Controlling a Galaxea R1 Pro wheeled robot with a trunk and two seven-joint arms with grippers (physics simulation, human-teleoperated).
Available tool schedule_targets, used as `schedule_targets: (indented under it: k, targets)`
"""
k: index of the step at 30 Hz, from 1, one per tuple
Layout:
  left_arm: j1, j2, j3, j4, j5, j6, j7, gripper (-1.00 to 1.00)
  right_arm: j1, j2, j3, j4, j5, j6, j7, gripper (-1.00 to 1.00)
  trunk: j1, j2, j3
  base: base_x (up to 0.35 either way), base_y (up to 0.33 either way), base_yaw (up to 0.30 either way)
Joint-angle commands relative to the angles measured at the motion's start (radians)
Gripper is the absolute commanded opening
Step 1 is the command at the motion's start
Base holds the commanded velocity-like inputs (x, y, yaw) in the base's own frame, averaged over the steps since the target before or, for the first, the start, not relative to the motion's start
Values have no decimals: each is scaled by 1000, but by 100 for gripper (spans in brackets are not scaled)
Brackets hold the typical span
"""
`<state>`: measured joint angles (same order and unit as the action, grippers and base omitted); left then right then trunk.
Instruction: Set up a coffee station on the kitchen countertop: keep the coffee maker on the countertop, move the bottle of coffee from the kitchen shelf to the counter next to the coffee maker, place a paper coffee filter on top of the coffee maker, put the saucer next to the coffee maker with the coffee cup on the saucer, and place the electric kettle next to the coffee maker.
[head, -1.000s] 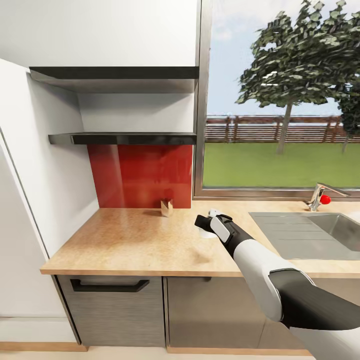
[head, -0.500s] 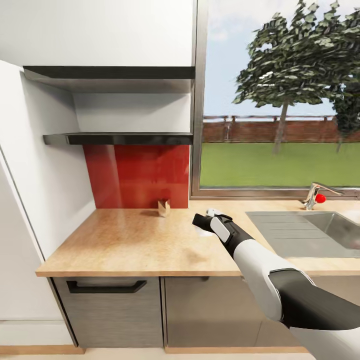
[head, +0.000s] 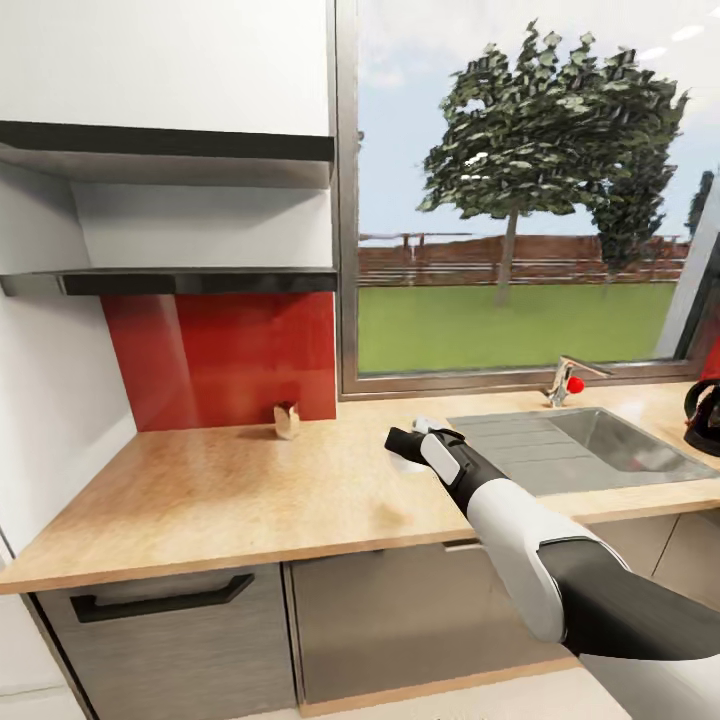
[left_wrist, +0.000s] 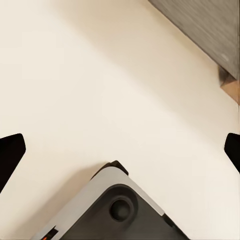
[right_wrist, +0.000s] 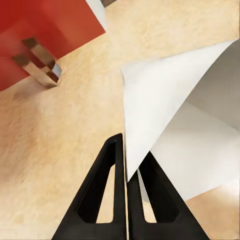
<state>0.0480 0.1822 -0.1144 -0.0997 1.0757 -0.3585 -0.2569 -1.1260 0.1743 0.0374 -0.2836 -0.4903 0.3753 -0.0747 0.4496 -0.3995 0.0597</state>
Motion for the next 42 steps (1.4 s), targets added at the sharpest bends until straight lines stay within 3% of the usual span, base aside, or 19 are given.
schedule_targets:
  k: [1, 42]
  targets:
    - [1, 0, -8, -2, 11, -2, -2, 100, 0, 0, 4, -2, -11, 4, -8, -100, 0, 0, 0, 0, 0, -299]
    - [1, 0, -8, -2, 10, -4, -2, 100, 0, 0, 4, -2, -13, 5, -7, -100, 0, 0, 38, 0, 0, -278]
